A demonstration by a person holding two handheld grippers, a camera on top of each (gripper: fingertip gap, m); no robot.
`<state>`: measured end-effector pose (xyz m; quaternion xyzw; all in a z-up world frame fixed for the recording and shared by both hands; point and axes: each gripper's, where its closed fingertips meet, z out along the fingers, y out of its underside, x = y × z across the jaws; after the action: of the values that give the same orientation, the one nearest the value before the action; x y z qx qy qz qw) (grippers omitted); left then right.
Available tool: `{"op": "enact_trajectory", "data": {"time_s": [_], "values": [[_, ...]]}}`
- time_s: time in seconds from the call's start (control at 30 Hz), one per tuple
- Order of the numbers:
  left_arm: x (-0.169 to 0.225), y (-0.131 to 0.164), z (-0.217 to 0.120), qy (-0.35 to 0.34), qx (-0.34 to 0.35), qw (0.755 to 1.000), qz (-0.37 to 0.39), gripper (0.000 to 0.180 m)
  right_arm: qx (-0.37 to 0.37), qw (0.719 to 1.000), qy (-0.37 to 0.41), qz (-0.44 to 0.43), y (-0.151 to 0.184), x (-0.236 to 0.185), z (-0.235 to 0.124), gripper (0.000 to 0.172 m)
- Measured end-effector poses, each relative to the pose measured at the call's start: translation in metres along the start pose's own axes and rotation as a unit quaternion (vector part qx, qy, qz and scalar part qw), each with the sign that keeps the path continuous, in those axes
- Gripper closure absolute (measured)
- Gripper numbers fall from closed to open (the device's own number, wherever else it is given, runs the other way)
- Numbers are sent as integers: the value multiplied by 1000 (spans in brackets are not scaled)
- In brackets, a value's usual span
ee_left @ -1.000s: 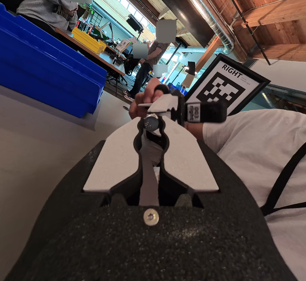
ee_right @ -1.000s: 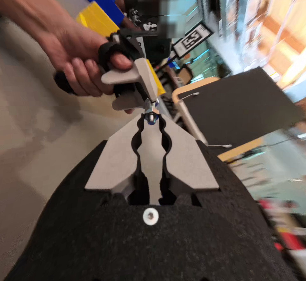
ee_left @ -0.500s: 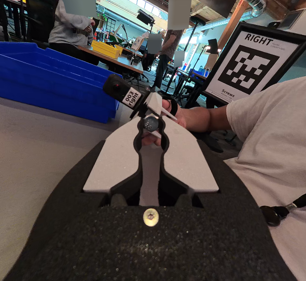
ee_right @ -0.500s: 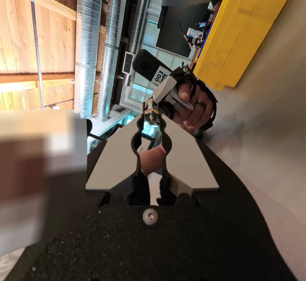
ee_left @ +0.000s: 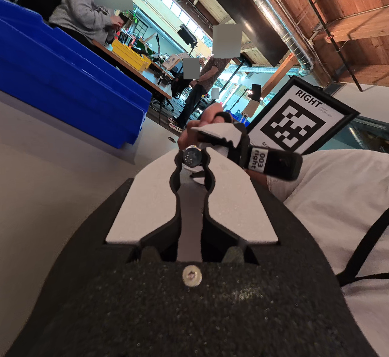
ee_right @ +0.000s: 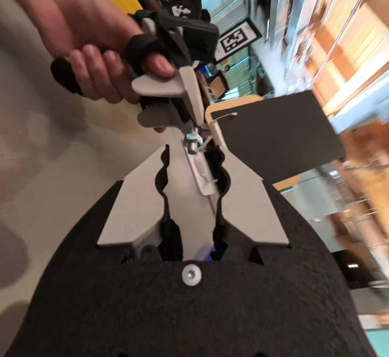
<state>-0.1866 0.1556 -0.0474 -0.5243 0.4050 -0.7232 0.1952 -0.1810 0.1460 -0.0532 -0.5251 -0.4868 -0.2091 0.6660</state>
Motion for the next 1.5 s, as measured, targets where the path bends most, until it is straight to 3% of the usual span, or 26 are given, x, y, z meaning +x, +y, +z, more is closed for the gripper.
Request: {"op": "enact_trajectory", "data": {"time_s": [0.17,0.27,0.33,0.43,0.5,0.57,0.6,0.67,0.77,0.83,0.87,0.9,0.93,1.0,1.03,1.17,1.23,1.27,1.33,1.4,1.5], "values": [[3,10,8,13,-17,1000,-21,163,-5,987,42,-154,-1,-8,-1,139],[4,13,10,17,-20,999,-28,164,-9,976,67,-206,1,-5,-1,155],[3,14,10,16,-23,999,-29,164,-11,977,60,-202,1,-6,0,155],[5,13,10,19,-22,999,-22,164,-4,994,25,-103,1,-4,-1,155],[7,12,10,19,-23,1000,-2,163,9,999,-28,31,-2,-4,-1,155],[11,10,9,22,-20,999,21,163,33,969,-100,221,-6,-4,0,155],[13,8,8,23,-19,999,32,163,46,935,-140,322,-9,-3,0,155],[16,6,6,20,-16,998,53,163,71,831,-217,507,-13,-3,2,155],[16,4,3,16,-16,997,72,163,104,609,-307,724,-17,-3,3,155],[15,5,2,14,-19,997,80,163,113,449,-360,810,-18,-4,4,155],[15,6,2,13,-23,996,81,163,115,389,-381,831,-18,-5,3,155],[14,6,2,9,-23,996,81,163,125,372,-385,835,-17,-4,4,155],[13,4,3,8,-17,997,76,163,133,397,-377,826,-15,-3,4,154],[14,-1,1,21,2,998,51,163,151,481,-357,787,-17,3,1,135],[12,-4,-1,19,12,999,41,163,144,538,-351,753,-19,2,0,125],[1,-11,-7,4,32,999,9,164,21,838,-262,477,4,-30,9,117],[-3,-9,-6,-1,31,999,-11,163,-26,942,-166,289,18,-27,12,117],[-4,-8,-5,-1,28,999,-18,164,-31,975,-108,192,20,-20,11,117],[-6,-3,-3,-5,17,1000,-26,163,-36,999,-21,15,17,-10,8,123],[-5,1,0,0,6,999,-33,163,-35,995,25,-88,14,-8,6,125],[-1,6,4,13,-5,999,-44,163,-24,987,51,-153,8,-9,5,131]]}}
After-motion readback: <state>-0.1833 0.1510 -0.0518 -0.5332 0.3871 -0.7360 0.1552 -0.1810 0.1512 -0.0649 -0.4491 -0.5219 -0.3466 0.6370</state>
